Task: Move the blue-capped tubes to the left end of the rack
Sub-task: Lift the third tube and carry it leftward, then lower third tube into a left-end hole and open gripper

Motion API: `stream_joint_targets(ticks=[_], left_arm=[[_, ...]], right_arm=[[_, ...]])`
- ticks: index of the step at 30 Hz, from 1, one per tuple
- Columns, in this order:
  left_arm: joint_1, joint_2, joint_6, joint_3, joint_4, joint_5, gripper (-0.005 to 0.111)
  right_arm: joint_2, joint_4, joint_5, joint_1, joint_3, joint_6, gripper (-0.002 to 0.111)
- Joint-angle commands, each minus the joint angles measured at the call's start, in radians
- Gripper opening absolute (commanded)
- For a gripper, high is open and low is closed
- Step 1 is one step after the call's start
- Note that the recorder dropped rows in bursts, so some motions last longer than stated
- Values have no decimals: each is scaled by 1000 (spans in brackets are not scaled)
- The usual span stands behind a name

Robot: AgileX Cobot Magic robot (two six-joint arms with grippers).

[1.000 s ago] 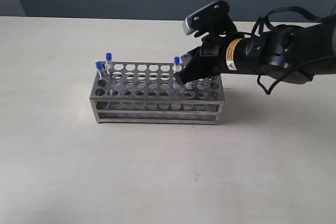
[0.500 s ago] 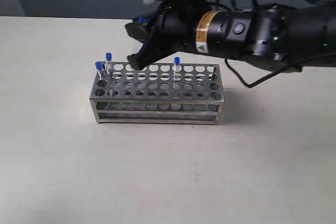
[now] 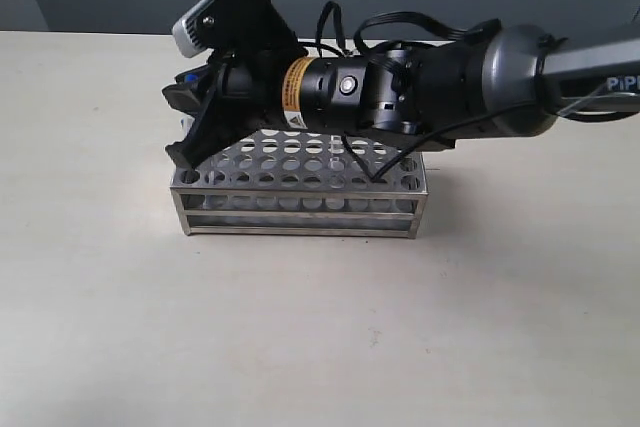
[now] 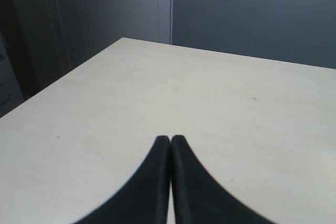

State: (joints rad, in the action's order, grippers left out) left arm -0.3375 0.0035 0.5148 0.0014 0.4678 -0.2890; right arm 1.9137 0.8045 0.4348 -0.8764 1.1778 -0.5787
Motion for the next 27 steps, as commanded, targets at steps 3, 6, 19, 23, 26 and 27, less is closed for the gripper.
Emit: stream_joint_targets(ticks=[3, 6, 19, 23, 26, 27], left_arm=[[-1, -4, 2, -1, 3, 0, 1], [-1, -4, 2, -1, 3, 0, 1], [-1, -4, 2, -1, 3, 0, 1], [-1, -4, 2, -1, 3, 0, 1], [-1, -4, 2, -1, 3, 0, 1], [-1, -4, 2, -1, 3, 0, 1]], right_arm=[[14, 46, -11, -19, 6, 1, 0], [25, 51, -17, -20, 6, 1, 0], [77, 62, -90, -20, 59, 3, 0], [75, 67, -207, -20, 93, 3, 0], [75, 86, -225, -20, 100, 3, 0], [75, 86, -225, -20, 100, 3, 0]])
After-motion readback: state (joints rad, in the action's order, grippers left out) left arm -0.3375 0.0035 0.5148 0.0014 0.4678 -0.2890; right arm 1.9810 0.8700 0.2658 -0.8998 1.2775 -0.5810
